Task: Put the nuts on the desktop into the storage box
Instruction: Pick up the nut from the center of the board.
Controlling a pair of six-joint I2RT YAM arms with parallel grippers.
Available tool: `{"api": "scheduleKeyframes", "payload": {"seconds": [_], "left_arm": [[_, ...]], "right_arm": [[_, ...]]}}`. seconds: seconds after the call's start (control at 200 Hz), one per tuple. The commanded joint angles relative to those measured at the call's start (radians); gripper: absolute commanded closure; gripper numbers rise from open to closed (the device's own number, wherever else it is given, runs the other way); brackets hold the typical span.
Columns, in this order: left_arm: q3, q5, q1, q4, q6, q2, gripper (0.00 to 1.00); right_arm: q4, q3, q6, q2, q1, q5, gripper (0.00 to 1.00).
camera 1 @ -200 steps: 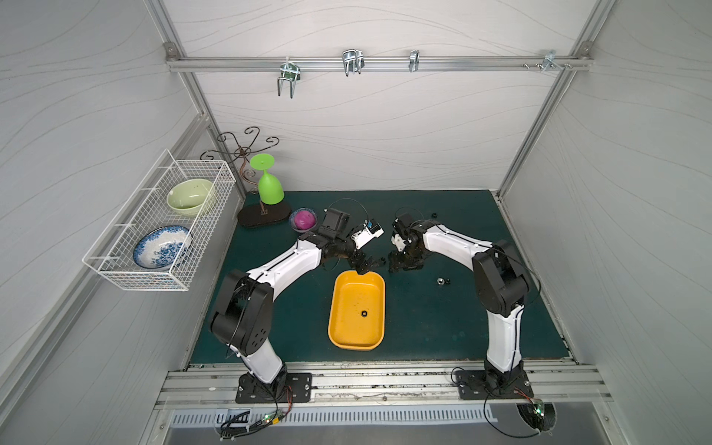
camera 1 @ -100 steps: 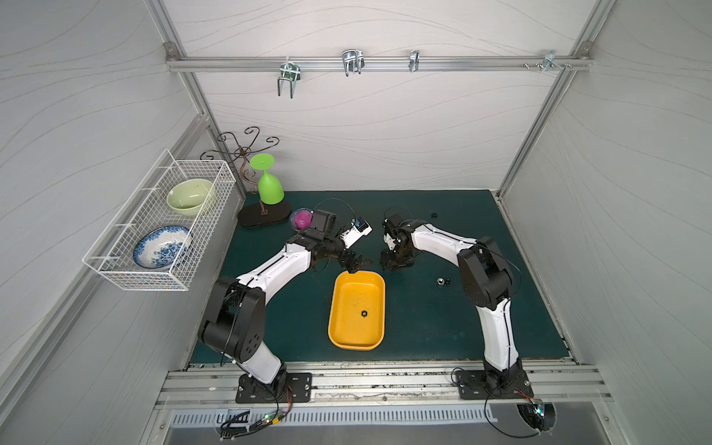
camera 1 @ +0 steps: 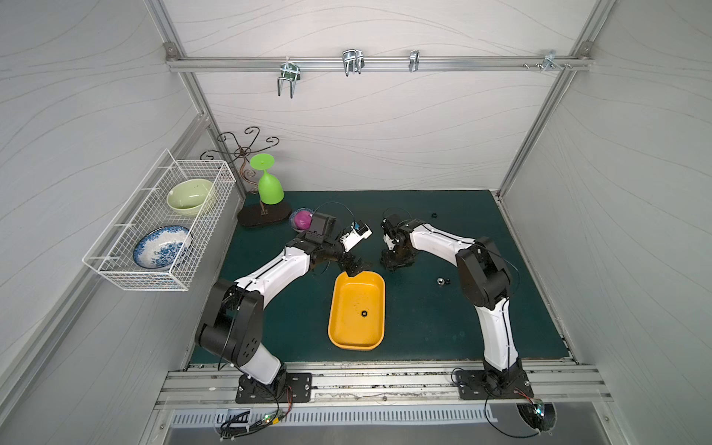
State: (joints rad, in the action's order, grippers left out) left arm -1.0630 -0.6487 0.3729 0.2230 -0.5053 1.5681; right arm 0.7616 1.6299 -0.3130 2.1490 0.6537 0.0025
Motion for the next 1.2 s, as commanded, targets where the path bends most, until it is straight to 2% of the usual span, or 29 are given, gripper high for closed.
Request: {"api": "scheduleKeyframes", "payload": {"seconds": [0.0, 0.19, 0.39, 0.485, 0.68, 0.76, 1.006, 1.196], "left_arm": [[-0.003, -0.026, -0.003, -0.019, -0.014, -0.031, 0.02], [-0.008, -0.022, -0.003, -0.011, -0.015, -0.036, 0.02], [-0.009, -0.022, -0.003, -0.01, -0.013, -0.038, 0.01], [-0.009, -0.021, -0.005, -0.01, -0.015, -0.038, 0.01], [-0.011, -0.022, -0.005, -0.016, -0.012, -0.033, 0.01], [-0.015, -0.022, -0.005, -0.01, -0.01, -0.033, 0.01], [-0.031, -0.042, -0.022, 0.037, -0.012, -0.059, 0.01], [-0.067, -0.107, -0.043, 0.172, -0.068, -0.098, 0.01]], "right_arm": [[0.081, -0.012, 0.005, 0.011, 0.018, 0.017, 0.47], [0.114, 0.0, 0.02, 0.01, 0.037, 0.052, 0.48], [0.128, 0.018, 0.023, 0.033, 0.041, 0.058, 0.62], [0.12, 0.01, 0.023, 0.027, 0.042, 0.06, 0.72], [0.094, 0.009, 0.065, 0.01, 0.042, 0.076, 0.79], [0.097, 0.02, 0.085, 0.007, 0.04, 0.084, 0.86], [0.137, 0.036, 0.111, -0.058, 0.038, 0.094, 0.86], [0.193, 0.053, 0.117, -0.144, 0.04, 0.085, 0.85]]}}
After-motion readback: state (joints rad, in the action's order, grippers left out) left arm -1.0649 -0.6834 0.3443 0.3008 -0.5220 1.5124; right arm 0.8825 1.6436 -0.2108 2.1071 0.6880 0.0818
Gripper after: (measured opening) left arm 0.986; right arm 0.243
